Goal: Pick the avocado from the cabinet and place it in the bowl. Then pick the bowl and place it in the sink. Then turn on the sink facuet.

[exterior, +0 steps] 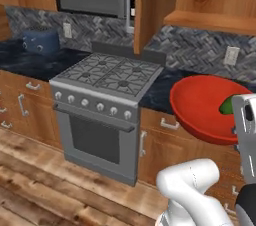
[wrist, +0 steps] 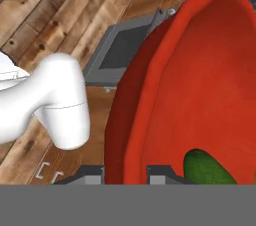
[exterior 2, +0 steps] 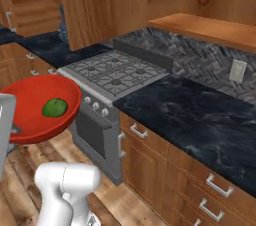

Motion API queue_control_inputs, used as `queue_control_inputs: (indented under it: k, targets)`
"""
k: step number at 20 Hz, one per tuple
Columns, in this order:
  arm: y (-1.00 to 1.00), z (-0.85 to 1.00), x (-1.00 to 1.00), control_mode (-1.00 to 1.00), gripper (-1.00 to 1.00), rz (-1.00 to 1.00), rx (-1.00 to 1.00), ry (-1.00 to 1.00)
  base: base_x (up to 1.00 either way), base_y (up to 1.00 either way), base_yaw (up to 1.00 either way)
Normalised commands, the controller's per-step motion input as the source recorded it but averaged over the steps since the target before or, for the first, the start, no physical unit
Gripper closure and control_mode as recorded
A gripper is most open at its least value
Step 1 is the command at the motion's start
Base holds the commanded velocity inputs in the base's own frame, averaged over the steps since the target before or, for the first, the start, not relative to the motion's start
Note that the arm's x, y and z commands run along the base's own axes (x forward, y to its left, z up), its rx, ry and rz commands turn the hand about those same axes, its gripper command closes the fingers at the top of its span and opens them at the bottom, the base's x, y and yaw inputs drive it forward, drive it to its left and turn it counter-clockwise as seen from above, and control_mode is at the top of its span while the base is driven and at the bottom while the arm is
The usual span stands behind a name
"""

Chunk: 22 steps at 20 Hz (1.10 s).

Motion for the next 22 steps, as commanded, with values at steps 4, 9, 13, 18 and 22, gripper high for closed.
queue_control_inputs:
  k: [4, 9, 13, 18, 22]
  targets:
    - [0.00, 0.00, 0.00, 1.00, 1.00, 0.00, 0.00, 0.00, -0.41, 0.00, 0.48]
    - [0.00, 0.00, 0.00, 1.00, 1.00, 0.00, 0.00, 0.00, -0.22, 0.00, 0.49]
    - [0.00, 0.00, 0.00, 1.00, 1.00, 0.00, 0.00, 0.00, -0.16, 0.00, 0.46]
    - [0.00, 0.00, 0.00, 1.00, 1.00, 0.00, 0.00, 0.00, -0.05, 0.03, 0.44]
    - [0.00, 0.00, 0.00, 1.00, 1.00, 0.00, 0.00, 0.00, 0.00, 0.10, 0.40]
